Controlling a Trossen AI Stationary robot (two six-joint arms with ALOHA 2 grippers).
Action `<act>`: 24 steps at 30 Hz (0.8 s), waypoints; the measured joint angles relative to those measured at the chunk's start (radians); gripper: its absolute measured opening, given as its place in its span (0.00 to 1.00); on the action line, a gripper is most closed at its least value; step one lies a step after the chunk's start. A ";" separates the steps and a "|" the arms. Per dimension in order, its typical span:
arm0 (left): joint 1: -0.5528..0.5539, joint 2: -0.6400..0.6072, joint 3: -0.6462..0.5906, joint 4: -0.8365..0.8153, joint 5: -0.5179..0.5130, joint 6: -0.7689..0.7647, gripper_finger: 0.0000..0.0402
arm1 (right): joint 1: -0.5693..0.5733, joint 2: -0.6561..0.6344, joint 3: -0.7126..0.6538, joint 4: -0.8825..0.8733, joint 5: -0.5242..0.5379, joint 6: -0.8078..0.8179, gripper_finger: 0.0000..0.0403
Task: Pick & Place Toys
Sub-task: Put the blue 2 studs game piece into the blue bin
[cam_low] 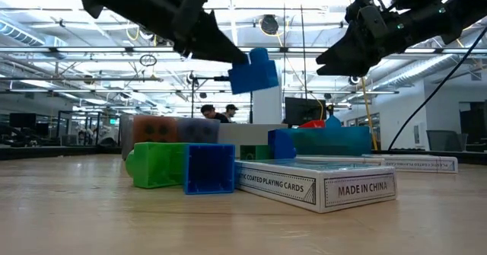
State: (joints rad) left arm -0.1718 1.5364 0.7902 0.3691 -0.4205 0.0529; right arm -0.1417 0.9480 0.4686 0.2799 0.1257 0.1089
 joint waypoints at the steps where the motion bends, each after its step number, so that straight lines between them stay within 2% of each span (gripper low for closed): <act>1: 0.006 0.000 0.000 0.018 -0.004 0.001 0.29 | 0.000 0.011 0.000 0.008 0.000 -0.005 0.69; 5: 0.035 0.000 0.000 0.077 -0.045 -0.007 0.29 | 0.000 0.061 0.000 0.057 -0.004 -0.023 0.69; 10: 0.062 0.000 0.000 0.098 -0.076 -0.033 0.29 | 0.000 0.125 0.000 0.151 -0.076 -0.044 0.69; 18: 0.073 0.000 0.000 0.100 -0.078 -0.036 0.29 | 0.000 0.168 0.000 0.166 -0.076 -0.058 0.69; 24: 0.073 0.000 0.000 0.099 -0.078 -0.032 0.29 | 0.016 0.222 0.000 0.228 -0.074 -0.158 0.71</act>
State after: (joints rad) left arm -0.0986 1.5364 0.7902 0.4683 -0.4984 0.0208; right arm -0.1262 1.1701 0.4686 0.5080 0.0517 -0.0493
